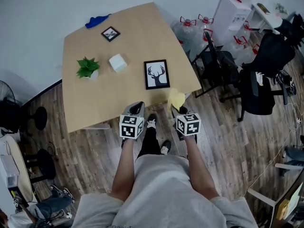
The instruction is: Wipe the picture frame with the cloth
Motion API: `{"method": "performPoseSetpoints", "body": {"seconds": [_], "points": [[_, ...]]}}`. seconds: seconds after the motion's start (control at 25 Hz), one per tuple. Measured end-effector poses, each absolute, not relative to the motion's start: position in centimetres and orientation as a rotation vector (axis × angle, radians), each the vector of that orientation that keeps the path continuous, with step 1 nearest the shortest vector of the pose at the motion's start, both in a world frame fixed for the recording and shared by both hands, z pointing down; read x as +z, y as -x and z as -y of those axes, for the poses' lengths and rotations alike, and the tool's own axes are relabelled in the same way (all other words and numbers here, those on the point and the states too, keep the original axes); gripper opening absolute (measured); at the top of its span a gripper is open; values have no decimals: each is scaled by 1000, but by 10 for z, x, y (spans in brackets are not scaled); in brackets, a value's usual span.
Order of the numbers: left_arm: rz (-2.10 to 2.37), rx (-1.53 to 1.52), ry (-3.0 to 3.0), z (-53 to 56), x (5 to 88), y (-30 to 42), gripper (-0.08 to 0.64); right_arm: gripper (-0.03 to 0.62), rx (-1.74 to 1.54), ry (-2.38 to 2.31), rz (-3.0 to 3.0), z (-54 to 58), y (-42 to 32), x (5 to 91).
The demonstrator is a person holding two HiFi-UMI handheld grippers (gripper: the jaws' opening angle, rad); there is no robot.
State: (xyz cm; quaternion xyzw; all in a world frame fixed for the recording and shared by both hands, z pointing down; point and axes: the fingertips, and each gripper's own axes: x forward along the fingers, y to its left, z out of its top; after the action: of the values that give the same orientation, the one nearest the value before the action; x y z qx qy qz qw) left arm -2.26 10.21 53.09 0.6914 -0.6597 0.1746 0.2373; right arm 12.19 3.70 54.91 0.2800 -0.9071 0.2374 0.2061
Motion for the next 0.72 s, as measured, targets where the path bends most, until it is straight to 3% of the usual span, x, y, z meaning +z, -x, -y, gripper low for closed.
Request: {"method": "performPoseSetpoints", "body": {"seconds": [0.72], "points": [[1823,466,-1923,-112,523,24,52,49,589,-783,2535,-54,-123,539]]}}
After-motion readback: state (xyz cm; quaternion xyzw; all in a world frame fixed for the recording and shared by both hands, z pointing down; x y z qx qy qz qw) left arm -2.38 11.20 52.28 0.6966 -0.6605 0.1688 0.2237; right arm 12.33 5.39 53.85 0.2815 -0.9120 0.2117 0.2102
